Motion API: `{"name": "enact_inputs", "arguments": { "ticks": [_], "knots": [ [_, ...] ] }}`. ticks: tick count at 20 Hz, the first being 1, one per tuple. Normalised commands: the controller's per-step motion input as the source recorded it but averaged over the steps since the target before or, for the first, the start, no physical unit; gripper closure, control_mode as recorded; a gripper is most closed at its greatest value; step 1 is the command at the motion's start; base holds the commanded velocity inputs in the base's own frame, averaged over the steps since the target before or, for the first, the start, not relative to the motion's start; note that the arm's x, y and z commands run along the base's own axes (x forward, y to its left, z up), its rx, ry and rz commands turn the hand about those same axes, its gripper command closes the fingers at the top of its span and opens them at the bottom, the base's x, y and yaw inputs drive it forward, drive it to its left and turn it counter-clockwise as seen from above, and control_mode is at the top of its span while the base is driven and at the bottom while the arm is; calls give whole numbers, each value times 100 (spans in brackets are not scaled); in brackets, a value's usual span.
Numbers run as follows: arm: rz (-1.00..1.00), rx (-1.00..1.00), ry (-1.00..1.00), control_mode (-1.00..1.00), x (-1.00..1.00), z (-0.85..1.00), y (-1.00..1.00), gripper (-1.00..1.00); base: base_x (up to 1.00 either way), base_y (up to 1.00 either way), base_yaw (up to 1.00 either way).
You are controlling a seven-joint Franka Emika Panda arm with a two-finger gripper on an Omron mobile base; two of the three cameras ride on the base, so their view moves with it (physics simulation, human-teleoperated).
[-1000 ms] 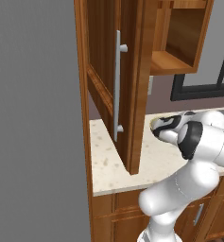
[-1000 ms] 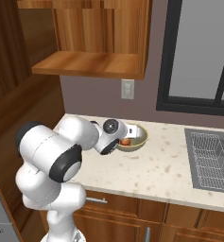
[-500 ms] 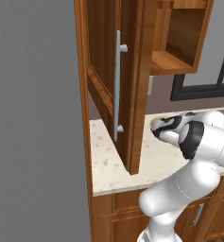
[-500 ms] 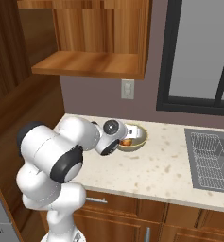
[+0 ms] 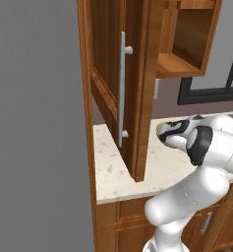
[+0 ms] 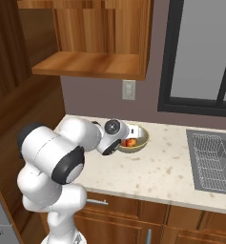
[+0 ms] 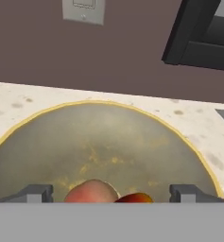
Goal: Pick the peachs from the cabinet and place them in one bowl. Pick the squash from the sink and place it in the other bowl.
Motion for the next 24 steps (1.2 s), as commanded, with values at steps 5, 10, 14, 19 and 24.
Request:
{"name": "enact_inputs", "arguments": {
  "ticks": [5,10,14,19,24],
  "knots": [
    [0,7,-2,-100,-60,28,-28,-100,0,0,0],
    [0,4,-3,-100,-59,53,-17,-100,0,0,0],
    [0,0,1,-100,-1,77,-2,-100,0,0,0],
    [0,0,4,-100,-7,64,-3,-100,0,0,0],
    [0,0,0,-100,-49,15,-6,-100,0,0,0]
  ]
}}
